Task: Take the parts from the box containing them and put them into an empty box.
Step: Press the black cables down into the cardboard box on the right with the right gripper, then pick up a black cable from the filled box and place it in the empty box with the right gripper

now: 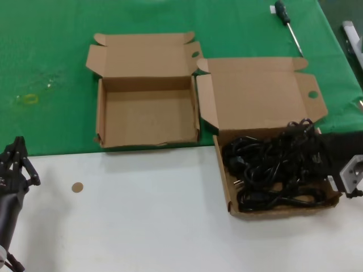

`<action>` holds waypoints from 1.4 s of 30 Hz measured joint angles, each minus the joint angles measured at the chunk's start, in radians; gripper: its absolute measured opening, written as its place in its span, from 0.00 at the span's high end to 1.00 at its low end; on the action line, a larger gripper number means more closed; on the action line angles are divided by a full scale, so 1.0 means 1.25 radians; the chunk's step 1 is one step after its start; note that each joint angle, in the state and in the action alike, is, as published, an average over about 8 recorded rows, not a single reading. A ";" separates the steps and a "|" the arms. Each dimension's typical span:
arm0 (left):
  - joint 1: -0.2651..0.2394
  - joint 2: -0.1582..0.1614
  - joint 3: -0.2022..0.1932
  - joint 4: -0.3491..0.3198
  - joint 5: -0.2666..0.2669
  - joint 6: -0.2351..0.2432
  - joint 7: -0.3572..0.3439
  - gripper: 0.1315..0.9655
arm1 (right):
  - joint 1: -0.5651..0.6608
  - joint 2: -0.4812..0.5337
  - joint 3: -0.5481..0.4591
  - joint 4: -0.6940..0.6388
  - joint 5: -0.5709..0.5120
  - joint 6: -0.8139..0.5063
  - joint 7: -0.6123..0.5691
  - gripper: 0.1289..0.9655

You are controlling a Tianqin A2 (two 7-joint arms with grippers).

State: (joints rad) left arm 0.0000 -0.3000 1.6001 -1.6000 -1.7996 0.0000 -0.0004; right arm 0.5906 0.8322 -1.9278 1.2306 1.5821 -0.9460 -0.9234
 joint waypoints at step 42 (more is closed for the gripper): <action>0.000 0.000 0.000 0.000 0.000 0.000 0.000 0.98 | 0.122 -0.003 0.014 0.085 0.002 -0.045 0.433 0.89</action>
State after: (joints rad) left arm 0.0000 -0.3000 1.6001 -1.6000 -1.7996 0.0000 -0.0004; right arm 0.7425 0.8288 -1.9109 1.3367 1.5852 -1.0019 -0.3816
